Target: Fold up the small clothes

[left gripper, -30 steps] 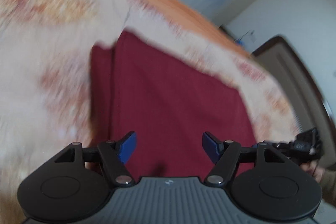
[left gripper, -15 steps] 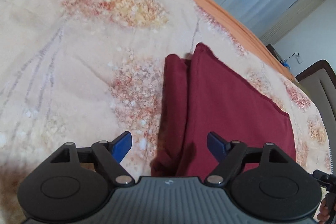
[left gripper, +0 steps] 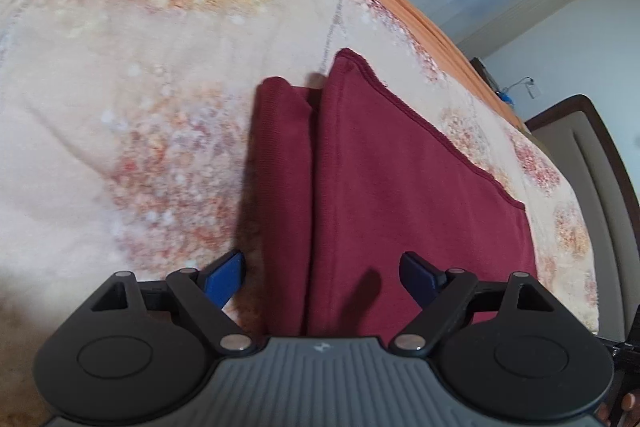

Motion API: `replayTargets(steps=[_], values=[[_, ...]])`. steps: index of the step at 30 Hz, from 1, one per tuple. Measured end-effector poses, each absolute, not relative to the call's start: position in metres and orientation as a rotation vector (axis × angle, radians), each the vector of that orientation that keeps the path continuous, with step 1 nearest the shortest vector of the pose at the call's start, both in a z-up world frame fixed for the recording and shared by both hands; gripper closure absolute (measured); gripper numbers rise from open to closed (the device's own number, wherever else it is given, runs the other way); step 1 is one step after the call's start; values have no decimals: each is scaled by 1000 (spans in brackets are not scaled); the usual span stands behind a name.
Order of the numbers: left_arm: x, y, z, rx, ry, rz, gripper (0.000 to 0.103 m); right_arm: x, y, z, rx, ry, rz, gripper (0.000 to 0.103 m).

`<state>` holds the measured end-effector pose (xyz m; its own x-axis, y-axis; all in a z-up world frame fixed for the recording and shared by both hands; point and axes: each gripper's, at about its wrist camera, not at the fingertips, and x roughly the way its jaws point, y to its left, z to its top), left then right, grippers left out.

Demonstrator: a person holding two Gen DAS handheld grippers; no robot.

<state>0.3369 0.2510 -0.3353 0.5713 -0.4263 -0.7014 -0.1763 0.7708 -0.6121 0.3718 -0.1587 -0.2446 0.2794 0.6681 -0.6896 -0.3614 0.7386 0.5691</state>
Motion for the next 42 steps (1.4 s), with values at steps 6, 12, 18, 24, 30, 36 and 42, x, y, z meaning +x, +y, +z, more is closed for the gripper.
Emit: replayTargets(steps=[6, 12, 18, 24, 30, 36, 42], values=[[348, 236, -340, -695, 962, -215, 18, 365, -157, -242, 305, 1076, 717, 15], [352, 233, -340, -701, 954, -175, 40, 369, -140, -237, 55, 1013, 688, 17], [343, 238, -337, -676, 952, -133, 64, 388, -102, -247, -230, 947, 756, 84], [345, 231, -330, -625, 960, -129, 71, 401, -65, -264, -413, 916, 742, 101], [347, 228, -320, -602, 970, -132, 78, 451, -46, -283, -421, 939, 653, 103], [349, 230, -321, -614, 991, -100, 75, 456, -49, -269, -304, 983, 708, 93], [341, 246, -348, -807, 972, -22, 58, 377, -83, -277, -186, 1057, 715, 91]])
